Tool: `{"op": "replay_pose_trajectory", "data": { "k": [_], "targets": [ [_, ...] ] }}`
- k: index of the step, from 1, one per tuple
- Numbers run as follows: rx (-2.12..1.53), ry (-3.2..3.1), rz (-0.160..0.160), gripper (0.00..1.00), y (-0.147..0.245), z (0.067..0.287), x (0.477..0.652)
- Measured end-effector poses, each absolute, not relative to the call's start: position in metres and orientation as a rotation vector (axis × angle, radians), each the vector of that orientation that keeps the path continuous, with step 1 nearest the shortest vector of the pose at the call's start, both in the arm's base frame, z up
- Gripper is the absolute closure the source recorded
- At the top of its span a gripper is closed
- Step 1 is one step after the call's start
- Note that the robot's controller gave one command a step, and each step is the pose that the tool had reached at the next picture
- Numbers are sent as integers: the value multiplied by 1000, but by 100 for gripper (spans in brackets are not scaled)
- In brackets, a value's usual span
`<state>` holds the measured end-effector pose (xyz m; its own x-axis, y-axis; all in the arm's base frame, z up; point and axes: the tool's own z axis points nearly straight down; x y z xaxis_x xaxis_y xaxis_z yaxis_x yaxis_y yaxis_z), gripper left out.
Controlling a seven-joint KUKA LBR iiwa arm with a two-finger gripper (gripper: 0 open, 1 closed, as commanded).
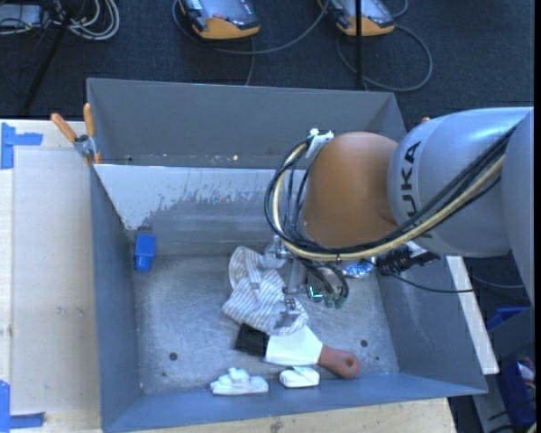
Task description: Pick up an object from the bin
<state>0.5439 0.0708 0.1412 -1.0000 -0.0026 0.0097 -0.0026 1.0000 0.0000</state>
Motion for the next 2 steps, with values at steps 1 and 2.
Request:
{"op": "replay_pose_trajectory", "data": {
  "k": [1, 2],
  "targets": [
    [0, -3140, -1, 0, 70, 145, 546],
    [359, -3129, 0, 0, 71, 102, 570]
  ]
}}
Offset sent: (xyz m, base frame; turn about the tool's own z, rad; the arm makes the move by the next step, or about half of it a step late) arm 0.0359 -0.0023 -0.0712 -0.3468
